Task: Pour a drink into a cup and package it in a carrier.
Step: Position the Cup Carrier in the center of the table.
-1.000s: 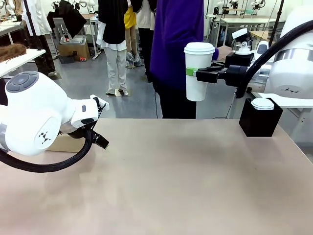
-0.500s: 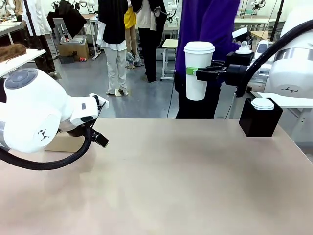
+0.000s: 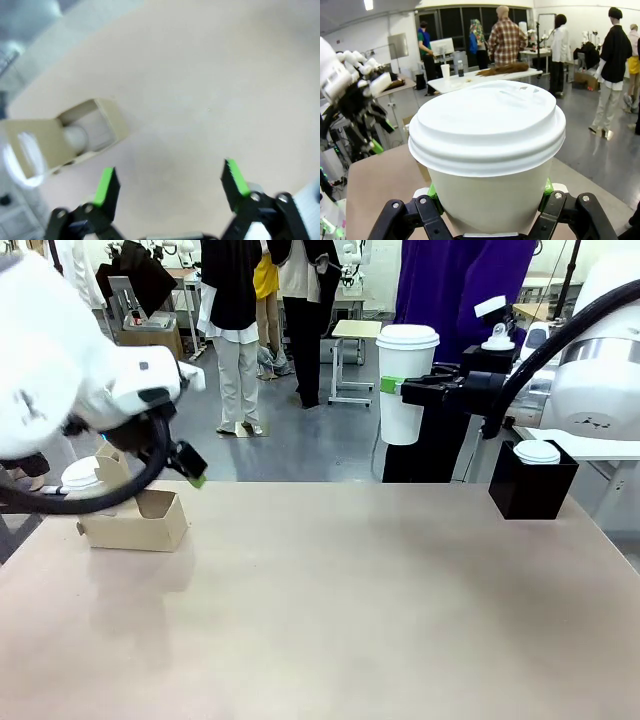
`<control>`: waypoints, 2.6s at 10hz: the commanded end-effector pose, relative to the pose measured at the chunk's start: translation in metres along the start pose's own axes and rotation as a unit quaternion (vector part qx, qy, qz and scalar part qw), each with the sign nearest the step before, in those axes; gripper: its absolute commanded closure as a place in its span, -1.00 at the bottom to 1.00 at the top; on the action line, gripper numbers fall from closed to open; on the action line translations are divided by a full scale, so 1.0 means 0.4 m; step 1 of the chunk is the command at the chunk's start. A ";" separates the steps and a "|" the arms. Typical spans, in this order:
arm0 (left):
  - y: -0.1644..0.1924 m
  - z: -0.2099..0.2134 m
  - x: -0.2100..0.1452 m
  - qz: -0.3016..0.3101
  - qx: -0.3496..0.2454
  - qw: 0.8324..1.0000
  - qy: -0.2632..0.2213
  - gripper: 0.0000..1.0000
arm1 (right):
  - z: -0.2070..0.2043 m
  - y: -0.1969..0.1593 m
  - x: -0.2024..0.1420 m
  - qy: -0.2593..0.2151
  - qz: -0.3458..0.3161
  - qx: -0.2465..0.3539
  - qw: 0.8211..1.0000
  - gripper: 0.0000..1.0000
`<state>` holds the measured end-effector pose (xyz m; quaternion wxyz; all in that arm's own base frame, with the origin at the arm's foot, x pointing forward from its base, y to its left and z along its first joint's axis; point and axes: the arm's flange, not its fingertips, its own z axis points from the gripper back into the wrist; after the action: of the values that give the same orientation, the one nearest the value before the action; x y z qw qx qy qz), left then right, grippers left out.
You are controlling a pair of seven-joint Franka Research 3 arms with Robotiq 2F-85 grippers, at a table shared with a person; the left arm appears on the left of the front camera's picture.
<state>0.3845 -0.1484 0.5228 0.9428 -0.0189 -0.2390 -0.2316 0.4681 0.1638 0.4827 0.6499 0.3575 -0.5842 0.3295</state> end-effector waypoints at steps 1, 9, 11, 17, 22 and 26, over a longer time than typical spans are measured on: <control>0.034 0.069 0.055 0.072 0.021 0.997 0.022 -1.00 | -0.013 0.001 0.004 -0.015 0.004 -0.003 1.000 -0.60; 0.224 0.071 0.086 0.171 0.049 0.983 0.040 -1.00 | -0.013 0.001 0.004 -0.015 0.004 -0.003 1.000 -0.60; 0.279 0.000 0.099 0.217 0.045 0.974 0.057 -1.00 | -0.013 0.001 0.004 -0.015 0.004 -0.003 1.000 -0.60; 0.423 -0.121 0.105 0.263 0.053 0.959 0.095 -1.00 | -0.013 0.001 0.004 -0.015 0.004 -0.003 1.000 -0.60; 0.443 -0.141 0.107 0.266 0.087 0.955 0.102 1.00 | -0.013 0.001 0.004 -0.015 0.004 -0.003 1.000 -0.60; 0.457 -0.144 0.110 0.268 0.079 0.955 0.100 1.00 | -0.013 0.001 0.004 -0.015 0.004 -0.003 1.000 -0.60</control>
<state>0.5206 -0.0132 0.5024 0.9880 0.0094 -0.1497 0.0371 0.4689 0.1638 0.4822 0.6501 0.3577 -0.5840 0.3292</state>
